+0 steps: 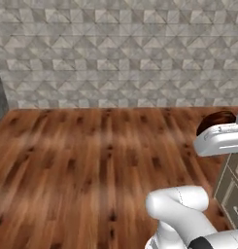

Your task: Gather the squash and lemon wedge from the fridge and place them on a tray on the dining counter. Then gather the steak and chicken drumstick from the fridge and place them on the other tray.

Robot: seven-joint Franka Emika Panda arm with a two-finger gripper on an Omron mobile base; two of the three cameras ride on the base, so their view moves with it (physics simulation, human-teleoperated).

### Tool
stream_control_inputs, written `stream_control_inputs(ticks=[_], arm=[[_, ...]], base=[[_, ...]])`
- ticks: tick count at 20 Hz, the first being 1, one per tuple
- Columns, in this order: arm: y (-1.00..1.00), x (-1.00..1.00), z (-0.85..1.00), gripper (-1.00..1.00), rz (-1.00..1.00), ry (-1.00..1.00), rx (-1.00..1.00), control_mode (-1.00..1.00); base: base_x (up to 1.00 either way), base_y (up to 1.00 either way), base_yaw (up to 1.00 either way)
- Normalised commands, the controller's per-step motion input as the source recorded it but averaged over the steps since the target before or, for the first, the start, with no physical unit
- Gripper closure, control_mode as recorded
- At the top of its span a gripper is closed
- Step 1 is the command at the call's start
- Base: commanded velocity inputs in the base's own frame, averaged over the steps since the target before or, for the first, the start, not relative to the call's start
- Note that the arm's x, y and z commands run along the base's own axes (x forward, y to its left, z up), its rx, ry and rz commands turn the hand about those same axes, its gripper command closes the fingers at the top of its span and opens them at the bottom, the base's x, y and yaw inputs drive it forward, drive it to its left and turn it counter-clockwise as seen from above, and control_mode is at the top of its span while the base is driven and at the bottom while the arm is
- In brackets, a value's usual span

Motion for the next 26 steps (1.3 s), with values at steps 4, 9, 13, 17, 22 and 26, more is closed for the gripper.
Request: stream_control_inputs(ticks=[4, 9, 13, 17, 22, 26], arm=[[0.0, 0.0, 0.0, 1.0, 0.0, 0.0, 0.0, 1.0], [0.0, 0.0, 0.0, 1.0, 0.0, 0.0, 0.0, 1.0], [0.0, 0.0, 0.0, 1.0, 0.0, 0.0, 0.0, 1.0], [0.0, 0.0, 0.0, 1.0, 0.0, 0.0, 0.0, 1.0], [0.0, 0.0, 0.0, 1.0, 0.0, 0.0, 0.0, 1.0], [0.0, 0.0, 0.0, 1.0, 0.0, 0.0, 0.0, 1.0]], base=[[0.82, 0.18, -0.37], [0.69, 0.41, -0.42], [0.68, 0.49, -0.43], [0.69, 0.51, -0.43], [0.67, 0.49, -0.43], [0.66, 0.47, -0.44]])
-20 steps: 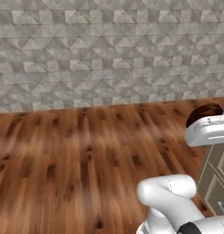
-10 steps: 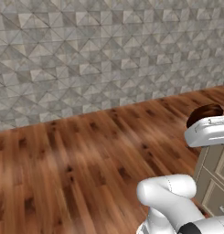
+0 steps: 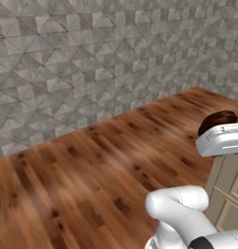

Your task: Gather the squash and lemon wedge from the fridge and place them on a tray on the dining counter. Then gather the steak and chicken drumstick from the fridge and place them on the other tray.

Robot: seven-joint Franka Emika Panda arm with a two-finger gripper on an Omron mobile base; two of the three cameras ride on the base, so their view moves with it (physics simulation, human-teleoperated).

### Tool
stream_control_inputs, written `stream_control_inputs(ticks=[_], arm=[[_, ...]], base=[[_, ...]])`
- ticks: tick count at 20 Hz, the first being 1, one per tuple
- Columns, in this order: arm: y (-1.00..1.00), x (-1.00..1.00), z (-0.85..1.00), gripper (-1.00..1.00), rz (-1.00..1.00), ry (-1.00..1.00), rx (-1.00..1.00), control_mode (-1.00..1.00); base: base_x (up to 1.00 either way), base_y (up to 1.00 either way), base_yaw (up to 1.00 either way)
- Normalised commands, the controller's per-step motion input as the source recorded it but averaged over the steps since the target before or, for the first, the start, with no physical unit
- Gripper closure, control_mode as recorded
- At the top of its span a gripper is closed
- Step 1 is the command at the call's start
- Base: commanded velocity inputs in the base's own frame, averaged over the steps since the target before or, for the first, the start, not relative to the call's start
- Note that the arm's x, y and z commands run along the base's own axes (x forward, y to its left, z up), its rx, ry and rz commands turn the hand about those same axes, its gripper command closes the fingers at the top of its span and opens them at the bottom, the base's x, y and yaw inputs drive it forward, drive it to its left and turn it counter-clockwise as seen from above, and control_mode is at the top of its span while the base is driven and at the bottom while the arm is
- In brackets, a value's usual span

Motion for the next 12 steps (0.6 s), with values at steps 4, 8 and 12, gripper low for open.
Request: stream_control_inputs(ticks=[4, 8, 12], arm=[[0.0, 0.0, 0.0, 1.0, 0.0, 0.0, 0.0, 1.0], [0.0, 0.0, 0.0, 1.0, 0.0, 0.0, 0.0, 1.0], [0.0, 0.0, 0.0, 1.0, 0.0, 0.0, 0.0, 1.0]], base=[[0.64, 0.45, -0.43], [0.63, 0.45, -0.43], [0.63, 0.46, -0.43]])
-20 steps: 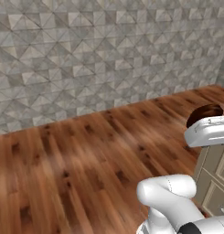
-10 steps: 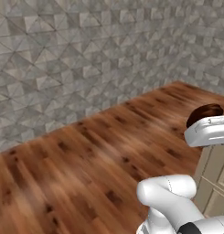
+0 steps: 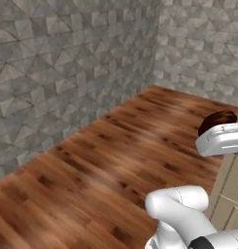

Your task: Gather the squash and lemon wedge from the fridge and place them on a tray on the dining counter. Then gather the steak and chicken drumstick from the fridge and place them on the other tray.

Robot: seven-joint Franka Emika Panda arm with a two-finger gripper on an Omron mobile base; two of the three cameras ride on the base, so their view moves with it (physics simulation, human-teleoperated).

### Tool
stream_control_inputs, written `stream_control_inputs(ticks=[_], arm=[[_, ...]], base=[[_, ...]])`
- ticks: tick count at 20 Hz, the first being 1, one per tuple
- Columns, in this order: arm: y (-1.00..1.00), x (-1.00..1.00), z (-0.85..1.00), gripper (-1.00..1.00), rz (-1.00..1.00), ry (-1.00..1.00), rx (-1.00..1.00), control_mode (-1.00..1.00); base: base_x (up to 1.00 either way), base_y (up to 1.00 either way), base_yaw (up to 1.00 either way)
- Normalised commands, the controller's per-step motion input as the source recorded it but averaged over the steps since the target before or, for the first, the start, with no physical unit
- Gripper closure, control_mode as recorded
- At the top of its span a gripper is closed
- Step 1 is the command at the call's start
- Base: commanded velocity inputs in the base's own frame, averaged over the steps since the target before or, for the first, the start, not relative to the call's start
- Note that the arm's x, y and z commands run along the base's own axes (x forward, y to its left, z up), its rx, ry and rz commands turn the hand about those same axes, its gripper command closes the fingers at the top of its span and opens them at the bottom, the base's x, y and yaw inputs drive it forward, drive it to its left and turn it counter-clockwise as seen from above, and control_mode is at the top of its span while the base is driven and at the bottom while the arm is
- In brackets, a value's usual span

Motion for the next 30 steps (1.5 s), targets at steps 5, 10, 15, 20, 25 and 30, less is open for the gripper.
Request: stream_control_inputs(ticks=[5, 10, 15, 20, 25, 30], arm=[[0.0, 0.0, 0.0, 1.0, 0.0, 0.0, 0.0, 1.0], [0.0, 0.0, 0.0, 1.0, 0.0, 0.0, 0.0, 1.0], [0.0, 0.0, 0.0, 1.0, 0.0, 0.0, 0.0, 1.0], [0.0, 0.0, 0.0, 1.0, 0.0, 0.0, 0.0, 1.0], [0.0, 0.0, 0.0, 1.0, 0.0, 0.0, 0.0, 1.0], [0.0, 0.0, 0.0, 1.0, 0.0, 0.0, 0.0, 1.0]], base=[[0.64, 0.45, -0.43], [0.66, 0.45, -0.43], [0.77, 0.46, -0.42], [0.96, 0.41, -0.4], [0.98, 0.34, -0.39], [1.0, 0.28, -0.38]])
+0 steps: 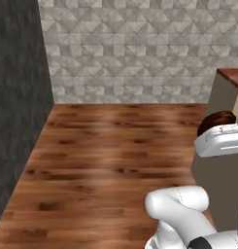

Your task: Gather the squash and lemon wedge from the fridge and place them on a tray on the dining counter. Then gather the steak and chicken drumstick from the fridge and place them on the other tray.

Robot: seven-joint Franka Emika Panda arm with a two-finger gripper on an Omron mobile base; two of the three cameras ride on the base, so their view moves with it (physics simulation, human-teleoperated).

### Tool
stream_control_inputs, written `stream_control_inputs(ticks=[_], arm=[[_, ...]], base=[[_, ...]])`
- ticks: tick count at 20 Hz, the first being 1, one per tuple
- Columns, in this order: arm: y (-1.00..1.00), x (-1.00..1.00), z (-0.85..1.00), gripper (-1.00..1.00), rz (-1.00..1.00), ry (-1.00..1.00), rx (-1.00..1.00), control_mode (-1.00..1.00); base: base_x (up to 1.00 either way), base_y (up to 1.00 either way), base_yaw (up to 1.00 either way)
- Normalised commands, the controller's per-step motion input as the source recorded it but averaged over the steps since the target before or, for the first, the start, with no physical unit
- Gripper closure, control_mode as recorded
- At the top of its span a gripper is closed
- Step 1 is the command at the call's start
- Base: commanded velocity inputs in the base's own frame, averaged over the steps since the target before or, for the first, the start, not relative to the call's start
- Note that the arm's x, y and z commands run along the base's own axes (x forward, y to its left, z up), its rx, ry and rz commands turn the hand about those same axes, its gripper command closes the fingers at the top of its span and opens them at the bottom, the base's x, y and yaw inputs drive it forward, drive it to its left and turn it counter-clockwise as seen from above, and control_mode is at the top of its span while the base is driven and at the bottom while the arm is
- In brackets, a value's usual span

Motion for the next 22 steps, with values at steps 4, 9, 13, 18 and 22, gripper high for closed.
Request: stream_control_inputs(ticks=[4, 9, 13, 18, 22], arm=[[0.0, 0.0, 0.0, 1.0, 0.0, 0.0, 0.0, 1.0], [0.0, 0.0, 0.0, 1.0, 0.0, 0.0, 0.0, 1.0], [0.0, 0.0, 0.0, 1.0, 0.0, 0.0, 0.0, 1.0], [0.0, 0.0, 0.0, 1.0, 0.0, 0.0, 0.0, 1.0], [0.0, 0.0, 0.0, 1.0, 0.0, 0.0, 0.0, 1.0]], base=[[0.98, 0.28, -0.38], [0.98, 0.24, -0.38], [0.91, 0.24, -0.39], [0.87, 0.28, -0.4], [0.82, 0.29, -0.4]])
